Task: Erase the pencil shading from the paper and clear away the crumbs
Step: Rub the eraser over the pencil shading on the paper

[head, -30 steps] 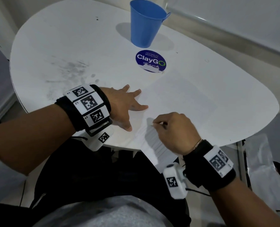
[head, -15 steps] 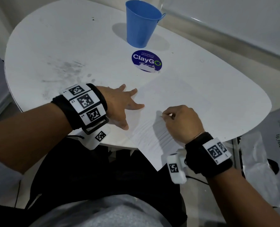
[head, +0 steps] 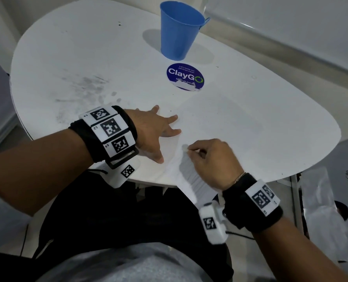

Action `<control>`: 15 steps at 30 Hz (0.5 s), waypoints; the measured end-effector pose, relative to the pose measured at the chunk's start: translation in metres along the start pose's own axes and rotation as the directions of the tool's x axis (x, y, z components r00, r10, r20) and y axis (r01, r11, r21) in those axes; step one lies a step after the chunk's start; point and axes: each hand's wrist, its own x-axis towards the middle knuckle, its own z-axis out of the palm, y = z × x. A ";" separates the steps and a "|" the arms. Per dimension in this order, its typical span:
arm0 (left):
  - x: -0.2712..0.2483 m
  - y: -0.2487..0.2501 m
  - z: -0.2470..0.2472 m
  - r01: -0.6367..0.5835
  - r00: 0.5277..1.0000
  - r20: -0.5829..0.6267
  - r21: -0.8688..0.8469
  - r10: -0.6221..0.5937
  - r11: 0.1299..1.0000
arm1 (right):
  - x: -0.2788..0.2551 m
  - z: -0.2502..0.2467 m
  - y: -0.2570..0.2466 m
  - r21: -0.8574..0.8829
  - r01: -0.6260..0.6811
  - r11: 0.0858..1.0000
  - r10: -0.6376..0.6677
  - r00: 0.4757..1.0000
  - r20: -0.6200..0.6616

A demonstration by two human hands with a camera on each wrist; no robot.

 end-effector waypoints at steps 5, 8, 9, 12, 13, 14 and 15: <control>0.001 -0.003 0.001 0.002 1.000 0.000 -0.010 -0.002 1.000 | 0.009 -0.005 -0.002 0.017 0.002 1.000 -0.002 1.000 -0.004; 0.002 -0.003 0.001 0.001 1.000 0.009 -0.008 -0.001 1.000 | 0.008 -0.005 -0.001 -0.014 -0.021 1.000 0.020 0.999 -0.044; 0.002 -0.002 0.001 0.000 1.000 0.010 -0.004 0.000 1.000 | 0.001 -0.001 -0.006 -0.022 0.019 1.000 -0.019 1.000 -0.003; 0.001 -0.002 0.000 0.000 1.000 0.009 -0.002 0.000 1.000 | -0.012 0.003 -0.021 0.009 0.092 0.996 -0.092 0.987 0.134; 0.001 -0.002 0.000 0.000 1.000 0.008 -0.006 0.000 1.000 | -0.006 0.001 -0.017 0.009 0.067 0.998 -0.067 0.990 0.125; 0.001 -0.002 0.000 0.001 1.000 0.008 -0.009 -0.001 1.000 | 0.002 -0.003 -0.011 0.010 0.024 1.000 -0.025 0.996 0.082; 0.001 -0.002 0.000 0.001 1.000 0.010 -0.008 -0.001 1.000 | 0.008 -0.006 -0.005 0.015 -0.017 1.000 0.017 1.000 0.019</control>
